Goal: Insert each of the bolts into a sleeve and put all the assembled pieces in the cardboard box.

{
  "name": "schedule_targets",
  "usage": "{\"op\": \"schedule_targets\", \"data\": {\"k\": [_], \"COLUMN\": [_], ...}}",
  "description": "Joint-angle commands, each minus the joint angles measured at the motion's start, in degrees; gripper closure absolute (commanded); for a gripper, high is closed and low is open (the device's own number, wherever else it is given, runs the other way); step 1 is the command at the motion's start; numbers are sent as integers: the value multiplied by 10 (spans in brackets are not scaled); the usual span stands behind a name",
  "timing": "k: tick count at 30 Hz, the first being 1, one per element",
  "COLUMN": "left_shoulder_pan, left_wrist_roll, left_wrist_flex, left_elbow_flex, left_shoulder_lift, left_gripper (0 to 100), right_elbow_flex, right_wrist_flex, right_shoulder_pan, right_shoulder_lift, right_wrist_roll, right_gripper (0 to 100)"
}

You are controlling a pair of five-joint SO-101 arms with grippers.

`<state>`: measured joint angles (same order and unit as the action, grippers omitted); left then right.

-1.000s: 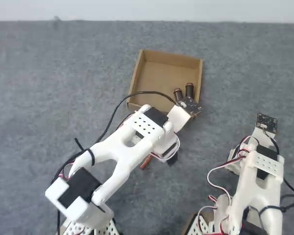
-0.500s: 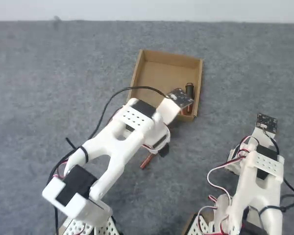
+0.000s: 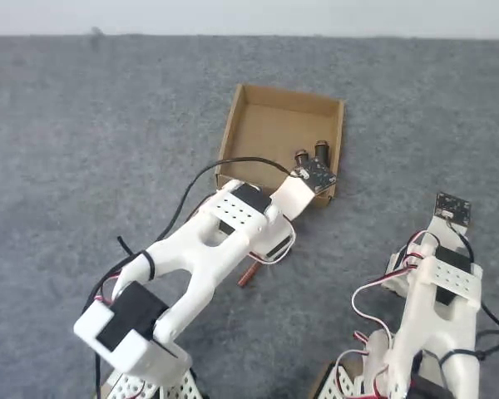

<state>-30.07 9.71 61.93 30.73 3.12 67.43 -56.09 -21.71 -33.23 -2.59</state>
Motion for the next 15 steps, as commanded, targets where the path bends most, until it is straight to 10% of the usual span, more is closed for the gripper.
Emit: {"op": "schedule_targets", "data": {"k": [1,15], "left_shoulder_pan": [0,1], "left_wrist_roll": [3,-125], "left_wrist_flex": [-14,-13], "left_elbow_flex": [-3,-44], "left_shoulder_lift": [-4,82], "left_gripper": [850,852], "right_elbow_flex": [-3,-3], "right_wrist_flex": [7,7], "right_shoulder_pan": [-7,-7], "right_shoulder_lift": [-19,-19], "right_wrist_roll": [-7,-7], "right_gripper": [991,991]}}
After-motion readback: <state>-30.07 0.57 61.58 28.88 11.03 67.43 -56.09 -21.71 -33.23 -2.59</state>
